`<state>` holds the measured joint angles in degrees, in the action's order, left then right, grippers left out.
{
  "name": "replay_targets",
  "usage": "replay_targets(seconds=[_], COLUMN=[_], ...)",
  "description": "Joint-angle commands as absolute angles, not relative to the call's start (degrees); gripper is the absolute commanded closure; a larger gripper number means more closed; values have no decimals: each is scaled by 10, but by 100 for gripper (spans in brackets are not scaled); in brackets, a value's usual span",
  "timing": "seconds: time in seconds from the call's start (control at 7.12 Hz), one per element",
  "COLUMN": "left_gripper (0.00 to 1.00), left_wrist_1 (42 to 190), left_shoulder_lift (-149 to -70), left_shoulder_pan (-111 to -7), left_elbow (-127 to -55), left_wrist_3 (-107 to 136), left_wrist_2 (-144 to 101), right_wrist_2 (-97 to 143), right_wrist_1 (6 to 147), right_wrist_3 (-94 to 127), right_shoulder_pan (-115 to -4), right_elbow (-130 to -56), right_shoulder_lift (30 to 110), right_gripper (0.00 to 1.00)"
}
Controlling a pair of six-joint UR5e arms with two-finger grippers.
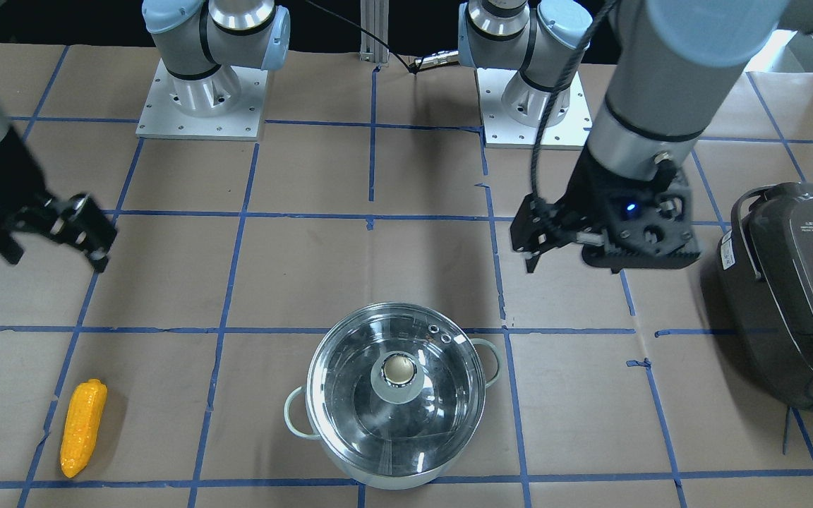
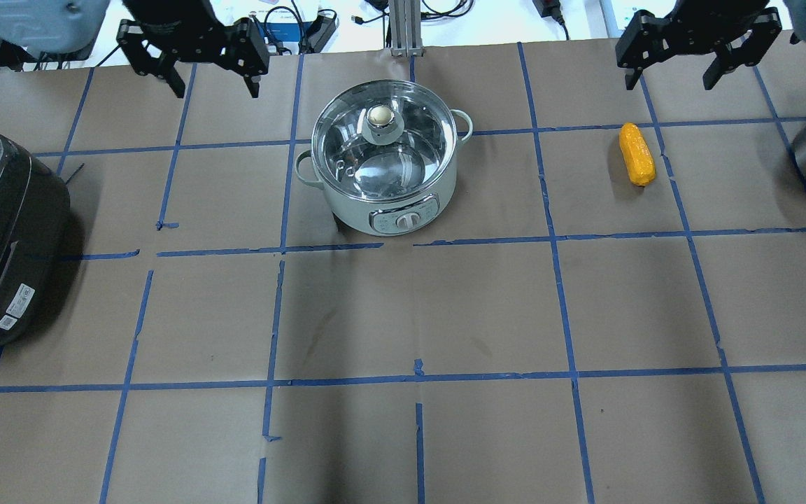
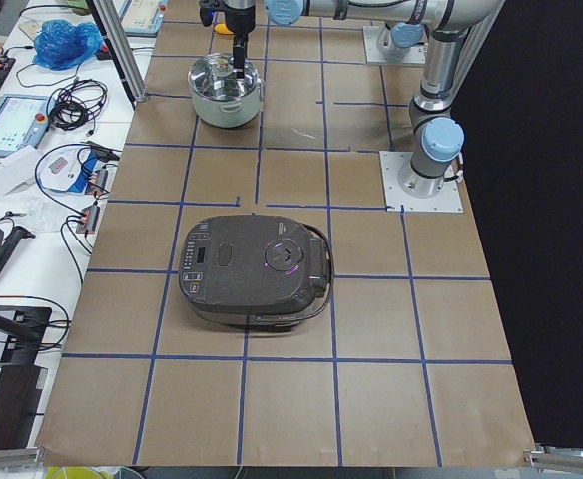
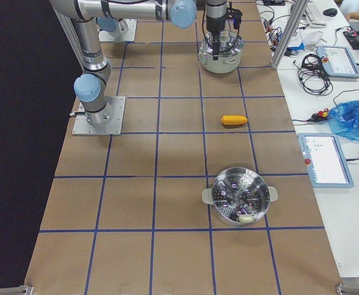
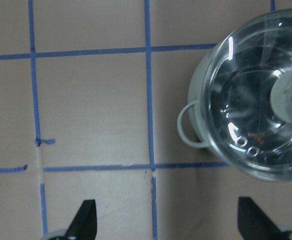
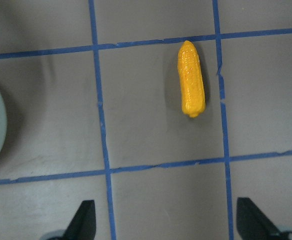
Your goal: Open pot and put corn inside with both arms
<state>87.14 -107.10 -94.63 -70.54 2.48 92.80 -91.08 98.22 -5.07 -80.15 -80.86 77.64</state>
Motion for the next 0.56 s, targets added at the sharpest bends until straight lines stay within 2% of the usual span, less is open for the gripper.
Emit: replay_targets(seconds=[0.0,0.42], left_gripper=[0,0], left_wrist_1=[819,752], left_shoulder_lift=[-1172,-1239], left_shoulder_pan=[-1007,-1032], left_elbow=[-630,-625], left_wrist_3=[80,118], left_wrist_2=[902,892], right_wrist_2=[-911,-908], right_wrist_1=[1055,1243], right_wrist_3=[-107,-108], right_shoulder_pan=[-742,-742], right_elbow=[-803,-858], right_shoulder_lift=[657,573], right_gripper=[1,4])
